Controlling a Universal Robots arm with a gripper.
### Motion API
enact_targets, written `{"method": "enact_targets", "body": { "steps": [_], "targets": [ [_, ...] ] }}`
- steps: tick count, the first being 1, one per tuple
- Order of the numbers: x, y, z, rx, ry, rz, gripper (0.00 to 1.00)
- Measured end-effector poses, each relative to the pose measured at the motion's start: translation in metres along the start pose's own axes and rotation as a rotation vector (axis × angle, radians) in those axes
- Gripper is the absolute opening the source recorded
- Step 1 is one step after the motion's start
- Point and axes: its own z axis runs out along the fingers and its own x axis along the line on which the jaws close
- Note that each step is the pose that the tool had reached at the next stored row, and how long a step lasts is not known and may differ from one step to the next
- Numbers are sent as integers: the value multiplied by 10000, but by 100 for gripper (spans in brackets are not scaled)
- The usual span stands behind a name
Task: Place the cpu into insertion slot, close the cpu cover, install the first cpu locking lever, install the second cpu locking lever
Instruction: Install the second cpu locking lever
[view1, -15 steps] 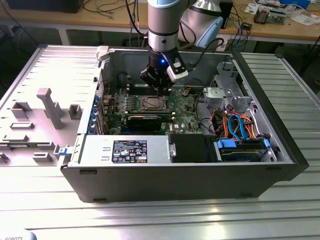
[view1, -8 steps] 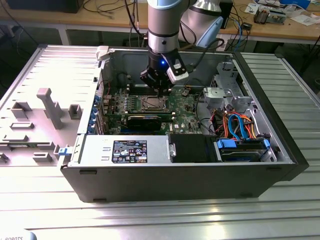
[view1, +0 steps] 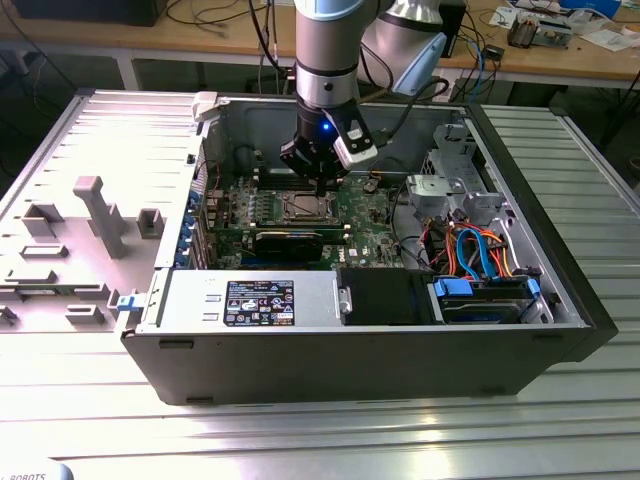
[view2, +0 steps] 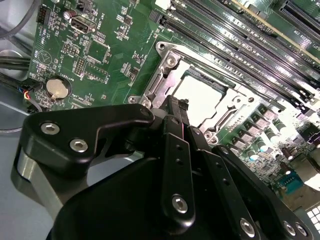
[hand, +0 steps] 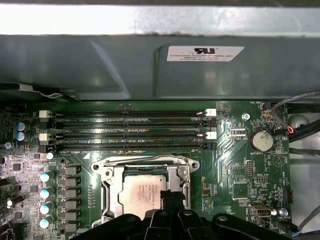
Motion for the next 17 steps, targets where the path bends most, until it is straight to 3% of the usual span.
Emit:
{"method": "enact_targets", "body": {
  "steps": [10, 12, 13, 17],
  "targets": [
    [-1, -16, -1, 1, 1, -1, 11],
    [-1, -59, -12, 1, 1, 1, 11],
    [-5, -129, -83, -1, 3, 0, 11],
    [-3, -132, -85, 1, 6, 1, 11]
  ]
}}
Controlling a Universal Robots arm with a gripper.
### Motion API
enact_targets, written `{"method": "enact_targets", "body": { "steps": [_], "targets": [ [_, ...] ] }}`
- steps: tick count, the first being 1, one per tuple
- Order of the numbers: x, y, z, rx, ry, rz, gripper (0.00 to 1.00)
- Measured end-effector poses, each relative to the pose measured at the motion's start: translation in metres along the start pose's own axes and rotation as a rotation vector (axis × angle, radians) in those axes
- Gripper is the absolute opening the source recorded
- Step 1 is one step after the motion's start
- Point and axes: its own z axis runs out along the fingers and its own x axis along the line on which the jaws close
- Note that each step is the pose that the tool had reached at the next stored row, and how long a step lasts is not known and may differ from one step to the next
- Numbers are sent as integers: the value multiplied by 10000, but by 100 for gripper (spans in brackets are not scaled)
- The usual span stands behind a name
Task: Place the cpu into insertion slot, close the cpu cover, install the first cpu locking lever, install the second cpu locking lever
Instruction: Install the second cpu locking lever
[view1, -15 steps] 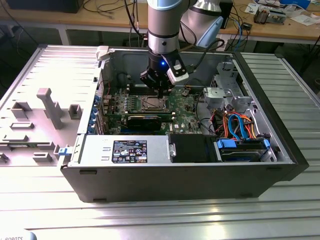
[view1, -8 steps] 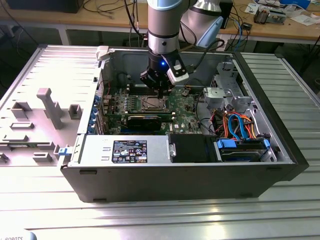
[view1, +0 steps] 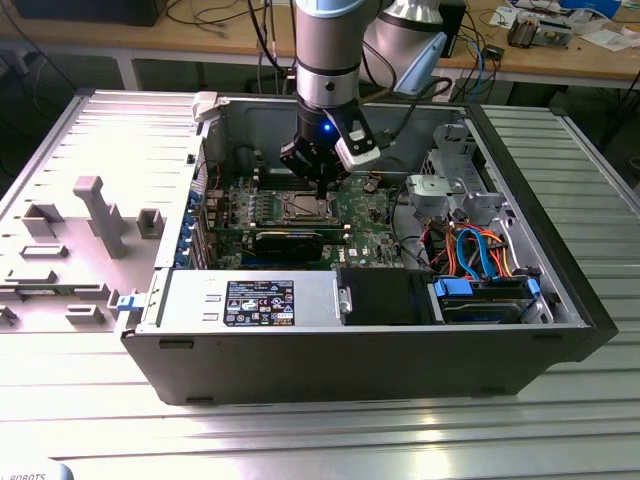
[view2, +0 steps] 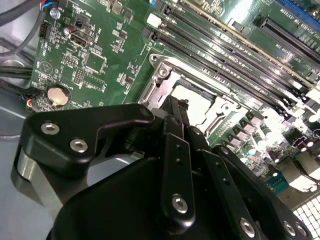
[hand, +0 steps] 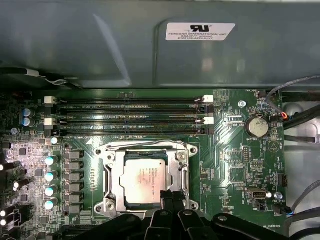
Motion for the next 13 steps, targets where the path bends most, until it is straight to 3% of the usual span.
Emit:
{"method": "enact_targets", "body": {
  "steps": [3, 6, 8, 9, 10, 13],
  "targets": [
    [-2, 3, -61, -2, 5, 0, 11],
    [-4, -30, -90, -13, 74, 3, 11],
    [-5, -92, -91, -24, 266, 10, 11],
    [-5, -114, -93, -22, 316, 11, 11],
    [-6, -150, -93, -23, 346, 11, 11],
    [-7, -282, -95, -31, 347, 10, 11]
  ]
}}
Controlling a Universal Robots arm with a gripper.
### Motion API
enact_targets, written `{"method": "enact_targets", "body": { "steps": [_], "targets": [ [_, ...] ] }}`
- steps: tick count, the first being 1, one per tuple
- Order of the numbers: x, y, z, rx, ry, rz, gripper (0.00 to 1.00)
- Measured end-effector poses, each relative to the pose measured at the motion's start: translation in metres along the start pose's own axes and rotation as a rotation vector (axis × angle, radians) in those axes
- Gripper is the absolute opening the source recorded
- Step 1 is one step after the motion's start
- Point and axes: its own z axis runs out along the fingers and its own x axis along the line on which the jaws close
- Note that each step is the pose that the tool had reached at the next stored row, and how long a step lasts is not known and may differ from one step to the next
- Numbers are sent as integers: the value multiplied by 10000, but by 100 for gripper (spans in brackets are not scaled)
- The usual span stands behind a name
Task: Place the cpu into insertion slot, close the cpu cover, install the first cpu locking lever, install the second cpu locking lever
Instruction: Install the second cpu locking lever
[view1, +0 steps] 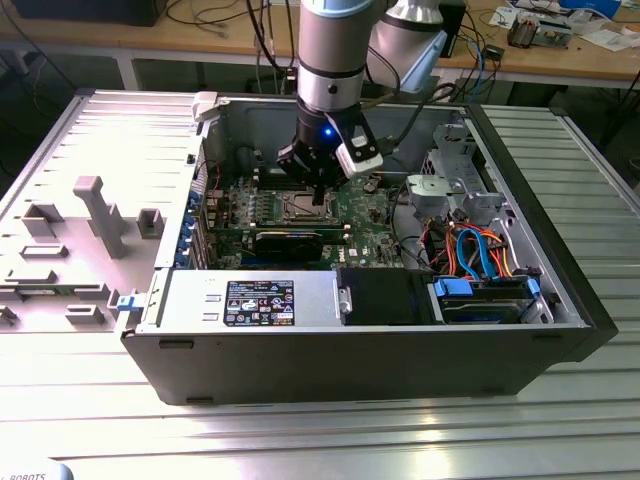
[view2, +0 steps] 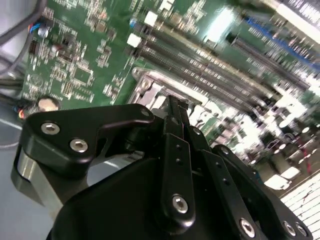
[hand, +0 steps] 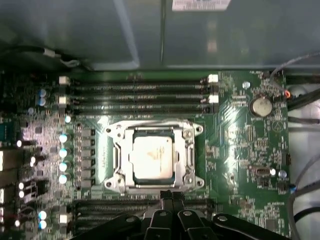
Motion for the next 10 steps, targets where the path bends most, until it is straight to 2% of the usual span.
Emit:
{"method": "enact_targets", "body": {
  "steps": [2, 6, 8, 10],
  "targets": [
    [12, -50, 11, -24, 20, 2, 11],
    [99, -65, 37, -25, 147, 3, 11],
    [155, -81, 50, -26, 170, -2, 11],
    [180, -102, 61, -28, 181, -7, 11]
  ]
}}
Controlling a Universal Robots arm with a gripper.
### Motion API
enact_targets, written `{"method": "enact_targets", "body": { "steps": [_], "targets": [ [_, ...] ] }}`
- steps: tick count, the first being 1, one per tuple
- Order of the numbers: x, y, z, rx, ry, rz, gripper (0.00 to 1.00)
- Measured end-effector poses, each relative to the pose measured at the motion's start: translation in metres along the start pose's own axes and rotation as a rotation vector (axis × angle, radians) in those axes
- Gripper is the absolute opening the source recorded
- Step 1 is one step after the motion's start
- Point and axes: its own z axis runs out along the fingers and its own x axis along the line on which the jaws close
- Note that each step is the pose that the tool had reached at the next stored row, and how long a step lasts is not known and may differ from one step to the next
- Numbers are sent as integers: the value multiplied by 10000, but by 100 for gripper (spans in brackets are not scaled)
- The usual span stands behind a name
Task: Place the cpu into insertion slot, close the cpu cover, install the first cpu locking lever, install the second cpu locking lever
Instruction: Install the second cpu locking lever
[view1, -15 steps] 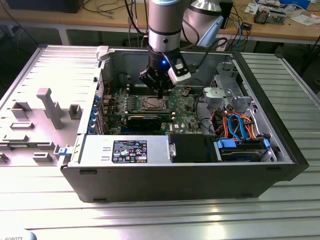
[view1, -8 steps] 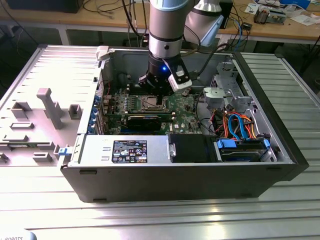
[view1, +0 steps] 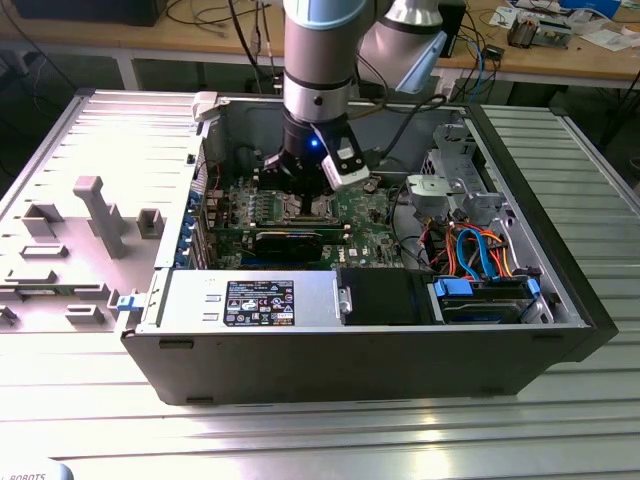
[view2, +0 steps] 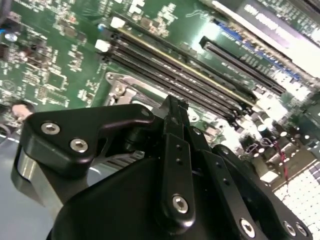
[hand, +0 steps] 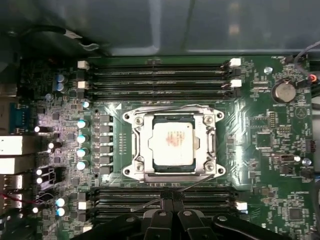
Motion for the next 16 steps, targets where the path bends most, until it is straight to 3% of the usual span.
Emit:
{"method": "enact_targets", "body": {
  "steps": [4, 8, 9, 12, 14, 16],
  "targets": [
    [50, -18, 30, -26, 38, -19, 11],
    [147, -23, 64, -84, 60, -90, 11],
    [174, -26, 76, -219, 67, -181, 11],
    [209, -68, 104, -421, 74, -279, 11],
    [218, -107, 115, -476, 73, -288, 11],
    [224, -127, 122, -477, 73, -287, 11]
  ]
}}
